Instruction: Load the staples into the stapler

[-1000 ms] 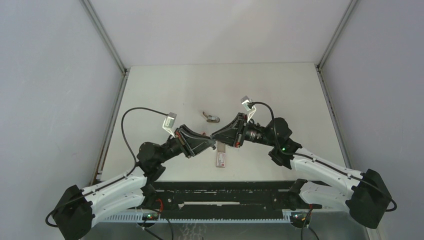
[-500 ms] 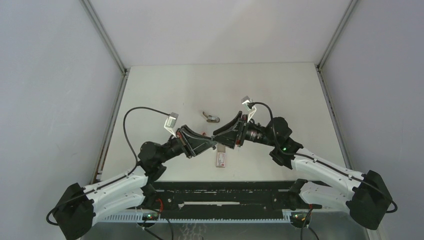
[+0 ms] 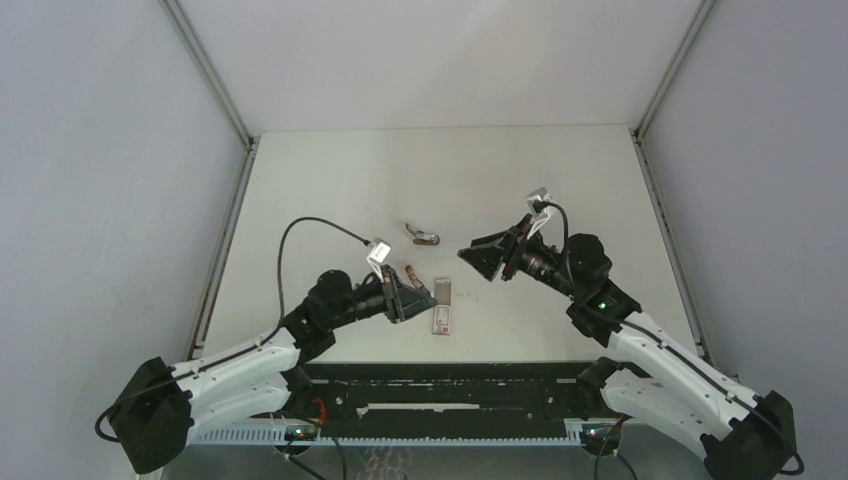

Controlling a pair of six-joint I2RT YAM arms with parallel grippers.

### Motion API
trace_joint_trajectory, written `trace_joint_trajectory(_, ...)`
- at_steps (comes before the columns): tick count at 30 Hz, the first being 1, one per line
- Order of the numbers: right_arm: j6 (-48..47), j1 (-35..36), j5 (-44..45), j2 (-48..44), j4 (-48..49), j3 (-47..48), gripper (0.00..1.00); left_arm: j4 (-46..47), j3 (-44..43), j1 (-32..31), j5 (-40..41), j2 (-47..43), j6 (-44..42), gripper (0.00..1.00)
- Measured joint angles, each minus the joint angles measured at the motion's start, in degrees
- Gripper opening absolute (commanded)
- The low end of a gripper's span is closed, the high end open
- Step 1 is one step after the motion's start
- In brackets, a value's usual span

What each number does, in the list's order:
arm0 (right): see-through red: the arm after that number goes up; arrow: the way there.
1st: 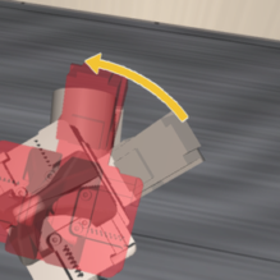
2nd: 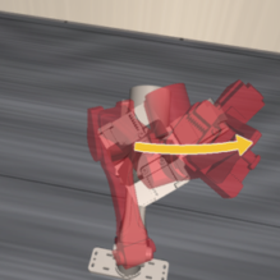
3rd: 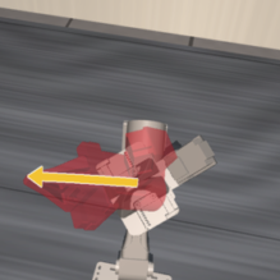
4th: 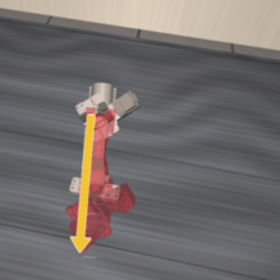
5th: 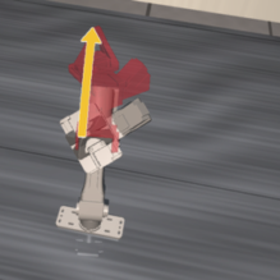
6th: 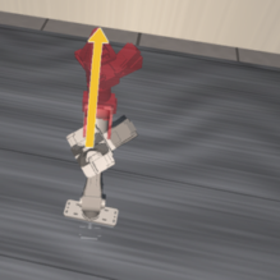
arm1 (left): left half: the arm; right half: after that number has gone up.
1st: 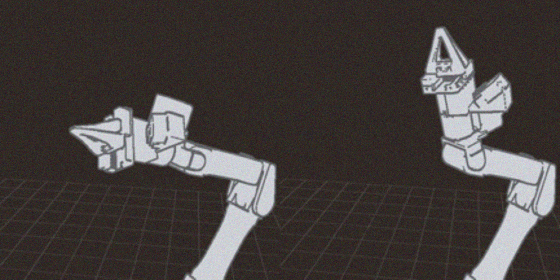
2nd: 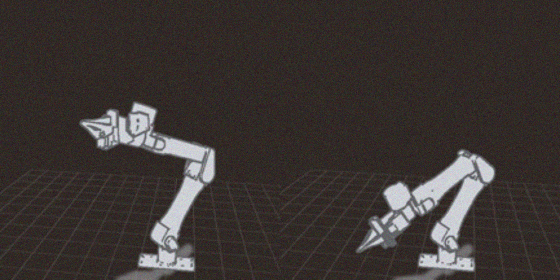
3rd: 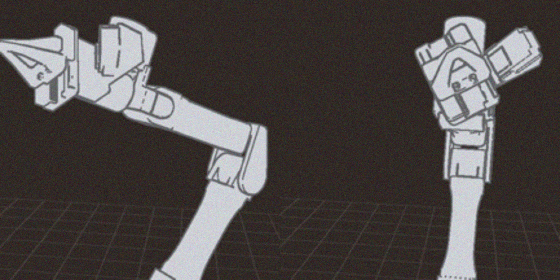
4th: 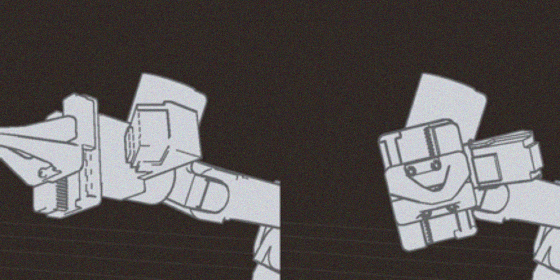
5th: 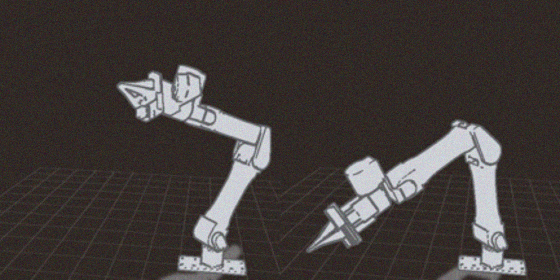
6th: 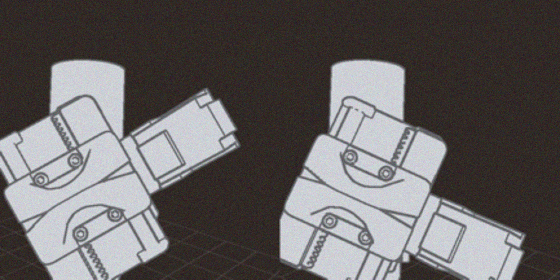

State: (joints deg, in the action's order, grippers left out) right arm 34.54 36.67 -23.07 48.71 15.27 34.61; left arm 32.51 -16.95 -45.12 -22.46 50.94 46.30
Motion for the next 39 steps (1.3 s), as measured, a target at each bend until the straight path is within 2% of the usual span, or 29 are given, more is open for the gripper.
trace_joint_trajectory(2, -2.60, -0.15, 5.18, -2.14, -5.31, -0.09, 0.51, -8.68, -1.60, -1.09, 2.97, 1.90, -3.76, 0.09)
trace_joint_trajectory(5, -5.79, -0.15, 12.70, -4.50, -12.09, -0.20, 0.50, -16.72, -5.09, -3.78, 7.28, 6.36, -7.34, 0.10)
trace_joint_trajectory(13, -10.73, -0.15, 26.25, -9.57, -23.52, -2.71, 0.49, -29.40, -21.77, -12.28, 16.06, 24.46, -13.84, 0.09)
trace_joint_trajectory(19, -11.85, -0.15, 31.45, -14.01, -27.36, -4.94, 0.49, -35.54, -31.21, -15.10, 19.26, 34.97, -18.45, 0.09)
trace_joint_trajectory(25, -11.74, -0.15, 35.45, -18.38, -30.36, -6.69, 0.49, -40.33, -36.17, -17.03, 19.26, 43.21, -24.00, 0.09)
trace_joint_trajectory(34, -11.61, -0.15, 38.86, -20.72, -32.37, -6.80, 0.49, -44.28, -40.28, -18.10, 17.16, 50.07, -33.55, 0.12)
trace_joint_trajectory(39, -11.54, -0.15, 39.19, -20.46, -32.63, -6.82, 0.49, -45.46, -42.51, -18.14, 15.74, 51.80, -38.01, 0.19)
